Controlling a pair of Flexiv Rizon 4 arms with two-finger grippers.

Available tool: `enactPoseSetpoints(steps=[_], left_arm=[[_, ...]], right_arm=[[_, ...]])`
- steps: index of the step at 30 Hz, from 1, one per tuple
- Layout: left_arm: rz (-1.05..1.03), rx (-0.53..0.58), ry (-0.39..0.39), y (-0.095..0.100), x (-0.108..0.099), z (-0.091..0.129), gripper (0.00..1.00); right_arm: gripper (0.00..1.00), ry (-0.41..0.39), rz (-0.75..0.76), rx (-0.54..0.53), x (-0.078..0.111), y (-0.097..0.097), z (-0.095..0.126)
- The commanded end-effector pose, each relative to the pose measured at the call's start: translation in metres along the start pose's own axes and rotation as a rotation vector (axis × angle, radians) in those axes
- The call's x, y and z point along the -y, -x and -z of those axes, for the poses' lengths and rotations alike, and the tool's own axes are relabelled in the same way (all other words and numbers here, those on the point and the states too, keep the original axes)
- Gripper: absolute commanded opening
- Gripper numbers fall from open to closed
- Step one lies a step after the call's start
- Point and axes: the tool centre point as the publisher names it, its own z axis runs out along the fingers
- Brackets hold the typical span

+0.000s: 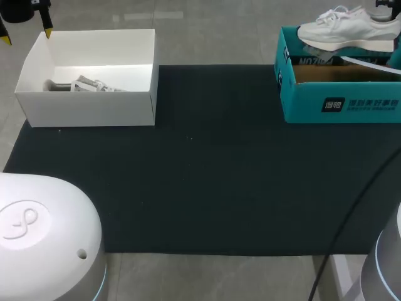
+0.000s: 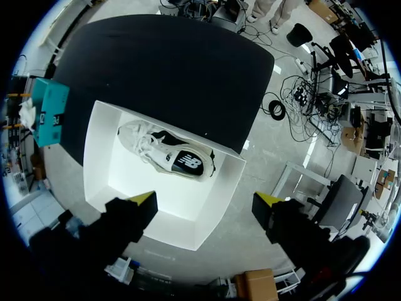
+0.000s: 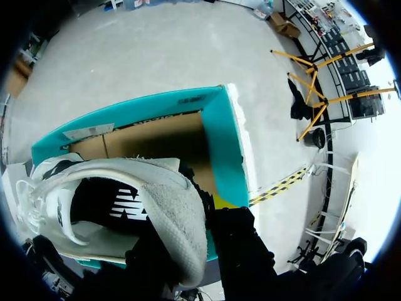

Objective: Take the shoe out of the shoebox, open the shoe tongue, remove and reinsert the insole, then place the shoe into the shoebox

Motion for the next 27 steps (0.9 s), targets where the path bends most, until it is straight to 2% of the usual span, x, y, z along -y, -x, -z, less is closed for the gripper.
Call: enactPoseSetpoints(steps=[1, 12, 20, 27], left_arm=[[-0.001, -0.003, 0.0, 0.0, 0.0, 0.001, 1.0], [-0.001, -0.003, 0.0, 0.0, 0.0, 0.001, 1.0], [-0.001, -0.003, 0.0, 0.0, 0.0, 0.001, 1.0], [-0.001, -0.003, 0.0, 0.0, 0.0, 0.001, 1.0]], right_arm=[[0.0, 0.131, 0.014, 0.001, 0.023, 0.001, 0.023], [0.0, 0.258, 0.035, -0.006, 0.047, 0.001, 0.065], [0.0, 0.32, 0.043, -0.007, 0.084, -0.007, 0.092], [0.0, 0.341, 0.037, 0.016, 0.12, -0.02, 0.104]])
